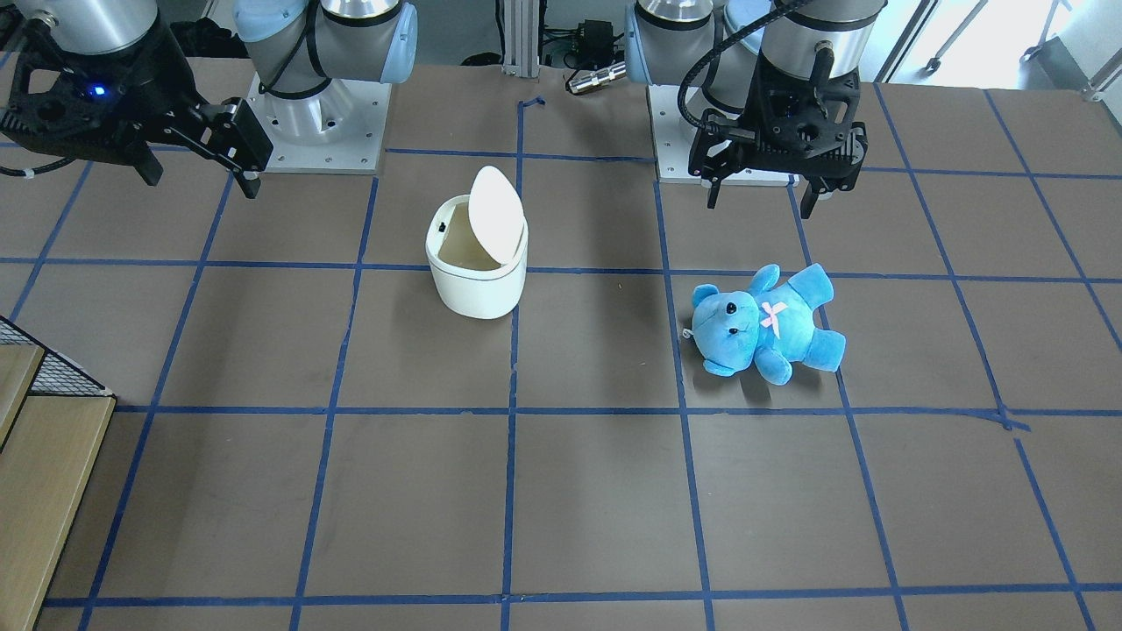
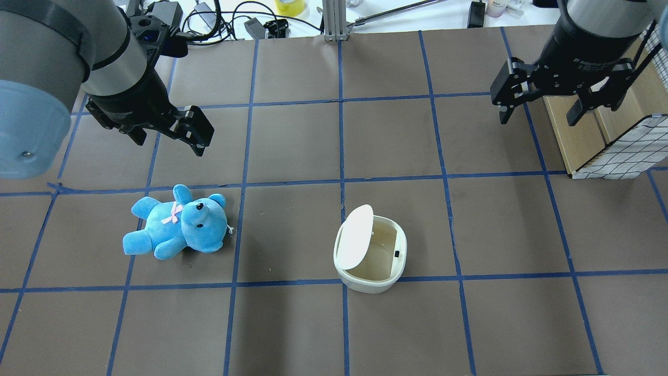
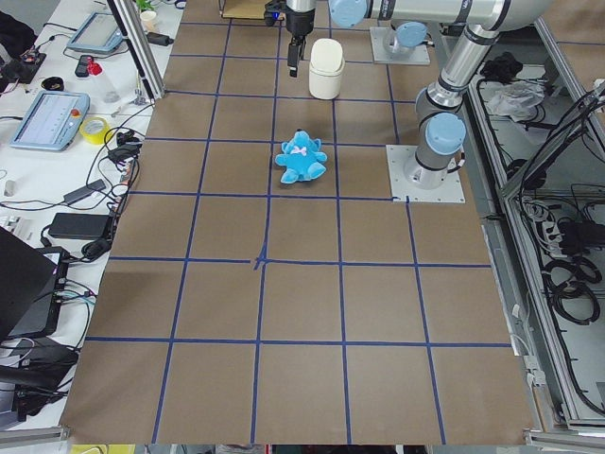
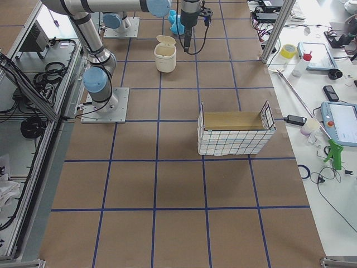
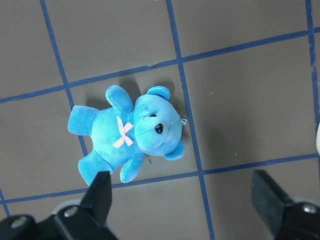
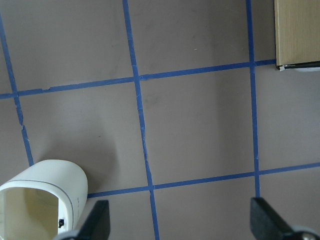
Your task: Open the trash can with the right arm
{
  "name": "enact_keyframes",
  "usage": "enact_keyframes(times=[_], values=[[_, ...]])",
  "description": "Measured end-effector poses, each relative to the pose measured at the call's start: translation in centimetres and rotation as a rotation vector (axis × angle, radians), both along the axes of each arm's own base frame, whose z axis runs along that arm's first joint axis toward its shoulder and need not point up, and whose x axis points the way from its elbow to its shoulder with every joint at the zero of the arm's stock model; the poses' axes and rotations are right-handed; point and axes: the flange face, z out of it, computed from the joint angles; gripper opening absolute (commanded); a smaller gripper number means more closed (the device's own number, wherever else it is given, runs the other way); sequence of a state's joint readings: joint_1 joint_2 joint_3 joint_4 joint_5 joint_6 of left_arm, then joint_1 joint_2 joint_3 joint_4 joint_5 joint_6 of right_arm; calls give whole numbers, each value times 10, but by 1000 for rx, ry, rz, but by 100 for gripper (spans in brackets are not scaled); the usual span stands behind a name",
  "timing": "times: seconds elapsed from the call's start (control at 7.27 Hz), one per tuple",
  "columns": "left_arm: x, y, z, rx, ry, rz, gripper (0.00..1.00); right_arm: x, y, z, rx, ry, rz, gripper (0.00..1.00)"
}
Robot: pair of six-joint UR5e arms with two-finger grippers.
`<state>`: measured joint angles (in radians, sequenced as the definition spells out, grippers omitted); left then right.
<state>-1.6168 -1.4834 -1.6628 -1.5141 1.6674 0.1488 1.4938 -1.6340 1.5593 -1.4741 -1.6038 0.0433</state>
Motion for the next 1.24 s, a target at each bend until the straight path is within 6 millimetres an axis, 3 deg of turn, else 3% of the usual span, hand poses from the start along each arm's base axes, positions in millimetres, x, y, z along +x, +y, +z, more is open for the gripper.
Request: enact_keyframes(times=[1.24], values=[[0, 0, 0, 0, 0, 0, 100, 8, -1, -4, 6, -16, 5, 100]])
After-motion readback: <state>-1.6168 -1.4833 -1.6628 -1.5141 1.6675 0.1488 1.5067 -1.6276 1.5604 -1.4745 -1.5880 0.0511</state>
